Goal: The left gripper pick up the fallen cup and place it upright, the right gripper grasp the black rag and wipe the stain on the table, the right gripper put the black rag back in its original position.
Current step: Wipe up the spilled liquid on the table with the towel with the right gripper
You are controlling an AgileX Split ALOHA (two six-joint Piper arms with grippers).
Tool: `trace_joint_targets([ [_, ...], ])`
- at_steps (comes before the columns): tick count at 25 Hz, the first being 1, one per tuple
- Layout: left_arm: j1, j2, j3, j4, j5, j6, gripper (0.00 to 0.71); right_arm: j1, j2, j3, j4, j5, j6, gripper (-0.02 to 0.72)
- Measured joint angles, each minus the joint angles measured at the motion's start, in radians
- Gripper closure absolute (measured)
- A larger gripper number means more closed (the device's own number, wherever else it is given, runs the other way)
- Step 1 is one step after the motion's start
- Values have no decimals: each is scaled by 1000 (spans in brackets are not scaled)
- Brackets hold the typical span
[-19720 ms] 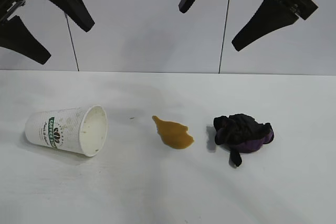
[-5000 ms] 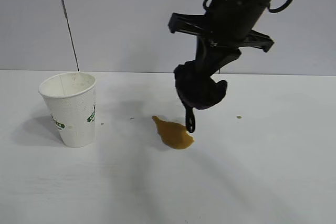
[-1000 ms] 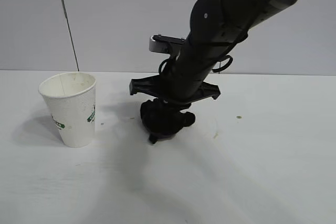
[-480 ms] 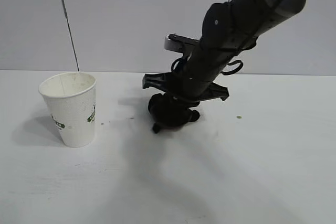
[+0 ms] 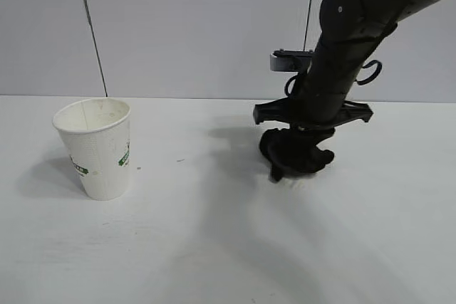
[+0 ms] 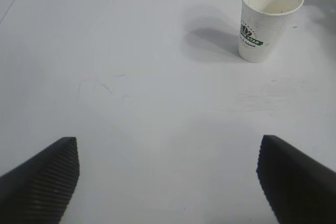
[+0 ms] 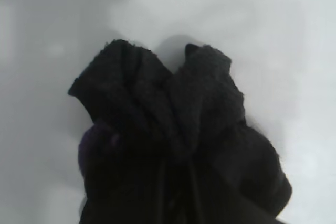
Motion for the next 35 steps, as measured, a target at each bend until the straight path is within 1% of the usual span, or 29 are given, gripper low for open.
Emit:
trace_joint_targets([
  [2,0,0,0,0,0,0,51,-16,0,-16,-52,65,0,675],
  [4,0,0,0,0,0,0,51,-32,0,-18,-91,98,0,675],
  [6,0,0,0,0,0,0,51,-46,1,-22,-101,125,0,675],
  [8,0,0,0,0,0,0,51,-59,1,-23,-83,155,-7,675],
  [10,0,0,0,0,0,0,51,-66,1,-25,-35,187,-53,675],
  [11,0,0,0,0,0,0,51,-68,1,-25,2,202,-80,675],
  [14,0,0,0,0,0,0,51,-71,1,-25,158,251,-189,676],
  [16,0,0,0,0,0,0,51,-60,5,-24,279,268,-248,676],
  [18,0,0,0,0,0,0,51,-30,12,-22,357,268,-289,676],
  [20,0,0,0,0,0,0,51,11,16,-21,399,256,-311,676],
  [22,0,0,0,0,0,0,51,60,19,-21,414,244,-317,676],
  [25,0,0,0,0,0,0,51,108,19,-21,408,245,-320,676],
  [26,0,0,0,0,0,0,51,116,19,-21,398,249,-319,676],
  [28,0,0,0,0,0,0,51,118,19,-21,373,261,-294,676],
  [29,0,0,0,0,0,0,51,118,19,-21,349,272,-278,677],
  [30,0,0,0,0,0,0,51,118,16,-21,316,283,-257,677],
  [32,0,0,0,0,0,0,51,118,5,-21,225,302,-192,677],
  [34,0,0,0,0,0,0,51,118,-12,-20,104,313,-123,677],
  [35,0,0,0,0,0,0,51,118,-19,-18,62,316,-94,678],
])
